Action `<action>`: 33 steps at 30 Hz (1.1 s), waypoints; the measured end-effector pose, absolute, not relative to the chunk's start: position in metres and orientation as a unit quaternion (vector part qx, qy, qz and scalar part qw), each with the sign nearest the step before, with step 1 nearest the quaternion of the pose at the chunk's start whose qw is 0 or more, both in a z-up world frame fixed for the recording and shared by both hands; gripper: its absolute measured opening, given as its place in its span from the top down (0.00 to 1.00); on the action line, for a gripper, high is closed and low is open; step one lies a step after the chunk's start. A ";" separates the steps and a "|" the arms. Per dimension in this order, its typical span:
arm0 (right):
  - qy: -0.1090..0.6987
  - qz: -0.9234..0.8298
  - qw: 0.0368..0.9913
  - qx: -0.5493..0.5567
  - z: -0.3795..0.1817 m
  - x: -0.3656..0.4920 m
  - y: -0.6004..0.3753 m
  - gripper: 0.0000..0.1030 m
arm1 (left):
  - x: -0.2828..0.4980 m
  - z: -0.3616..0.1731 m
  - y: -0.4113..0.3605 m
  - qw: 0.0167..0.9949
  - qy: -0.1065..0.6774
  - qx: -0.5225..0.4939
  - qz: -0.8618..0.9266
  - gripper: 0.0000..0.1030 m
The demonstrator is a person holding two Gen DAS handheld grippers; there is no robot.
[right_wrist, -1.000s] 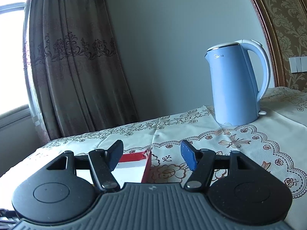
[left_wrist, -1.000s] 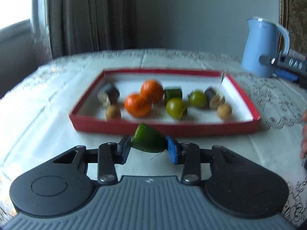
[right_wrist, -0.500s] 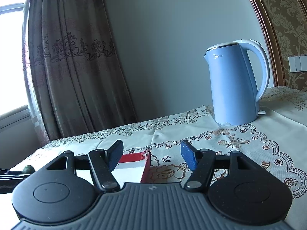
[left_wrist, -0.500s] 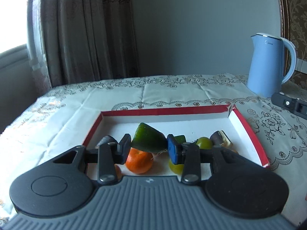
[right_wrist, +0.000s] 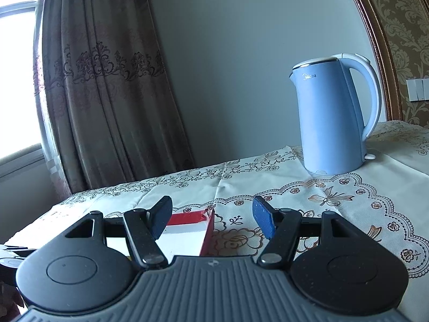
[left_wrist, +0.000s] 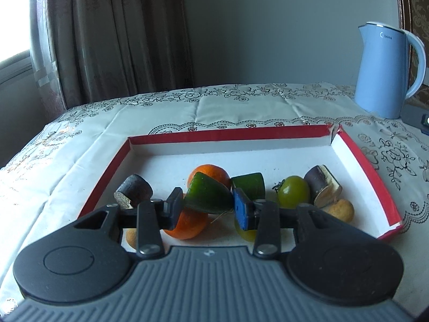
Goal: Organize fruits
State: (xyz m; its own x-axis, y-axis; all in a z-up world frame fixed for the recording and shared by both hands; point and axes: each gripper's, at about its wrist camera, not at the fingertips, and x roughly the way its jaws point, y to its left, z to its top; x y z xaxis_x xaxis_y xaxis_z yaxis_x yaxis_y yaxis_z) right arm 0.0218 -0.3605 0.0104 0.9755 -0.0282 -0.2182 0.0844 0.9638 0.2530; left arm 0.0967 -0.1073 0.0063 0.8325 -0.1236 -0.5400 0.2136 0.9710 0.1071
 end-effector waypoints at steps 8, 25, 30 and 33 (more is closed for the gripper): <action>0.109 -0.029 0.985 0.130 0.009 0.022 -0.360 0.36 | 0.098 0.005 -0.111 0.952 0.276 0.091 -0.092 0.64; 0.109 -0.029 0.985 0.130 0.009 0.023 -0.361 0.36 | 0.091 0.007 -0.108 0.960 0.255 0.102 -0.063 0.25; 0.110 -0.032 0.985 0.130 0.009 0.022 -0.361 0.36 | 0.076 0.017 -0.095 0.967 0.235 0.079 -0.058 0.04; 0.108 -0.040 0.985 0.126 0.008 0.022 -0.360 0.26 | 0.066 0.024 -0.085 0.968 0.236 0.069 -0.058 0.00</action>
State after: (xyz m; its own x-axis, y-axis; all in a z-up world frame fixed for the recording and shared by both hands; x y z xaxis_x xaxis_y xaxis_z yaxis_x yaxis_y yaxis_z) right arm 0.0220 -0.3600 0.0075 0.9736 -0.0509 -0.2224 0.1054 0.9649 0.2406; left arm 0.0661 -0.0846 0.0235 0.8821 -0.0795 -0.4643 0.1447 0.9837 0.1064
